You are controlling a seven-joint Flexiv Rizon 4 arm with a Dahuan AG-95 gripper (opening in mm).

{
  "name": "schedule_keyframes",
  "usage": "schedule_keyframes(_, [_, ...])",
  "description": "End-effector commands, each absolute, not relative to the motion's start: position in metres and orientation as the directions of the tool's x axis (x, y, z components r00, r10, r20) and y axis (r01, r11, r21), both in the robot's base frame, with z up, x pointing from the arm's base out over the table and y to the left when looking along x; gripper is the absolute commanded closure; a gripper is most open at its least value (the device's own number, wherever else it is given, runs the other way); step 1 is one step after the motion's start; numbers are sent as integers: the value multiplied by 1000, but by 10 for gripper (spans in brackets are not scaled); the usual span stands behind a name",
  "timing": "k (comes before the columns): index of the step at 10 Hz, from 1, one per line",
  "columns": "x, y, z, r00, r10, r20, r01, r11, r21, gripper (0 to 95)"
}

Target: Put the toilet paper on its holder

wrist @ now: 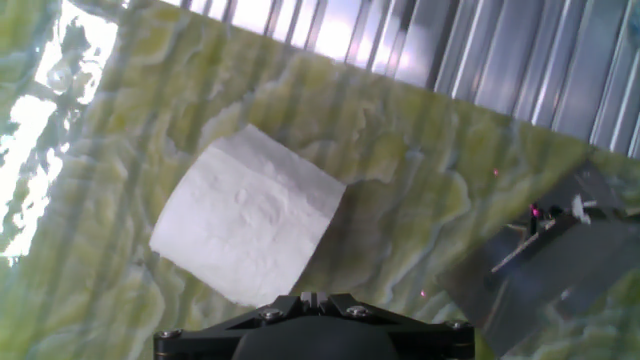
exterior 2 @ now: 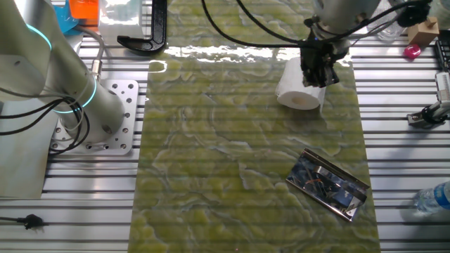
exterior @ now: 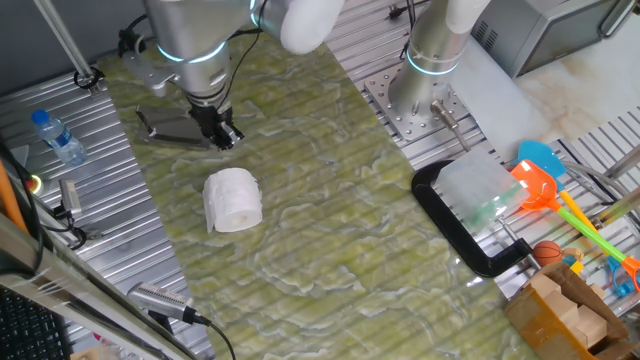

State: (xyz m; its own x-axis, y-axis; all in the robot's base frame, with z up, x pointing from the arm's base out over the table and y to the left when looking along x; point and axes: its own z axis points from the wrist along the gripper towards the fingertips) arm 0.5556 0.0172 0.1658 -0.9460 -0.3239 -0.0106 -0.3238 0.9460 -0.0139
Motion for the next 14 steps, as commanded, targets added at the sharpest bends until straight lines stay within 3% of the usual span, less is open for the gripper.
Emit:
schedule_keyframes(1, [568,22,164,-939,-345,-6,-345,939,-13,950])
schedule_keyframes(6, [578,39,156,-938,-346,-11,-346,938,-9,950])
schedule_keyframes(11, [589,49,152,-846,-532,-10,-532,846,-5,950])
schedule_keyframes(14, [589,50,151,-823,-568,-11,-568,823,-4,950])
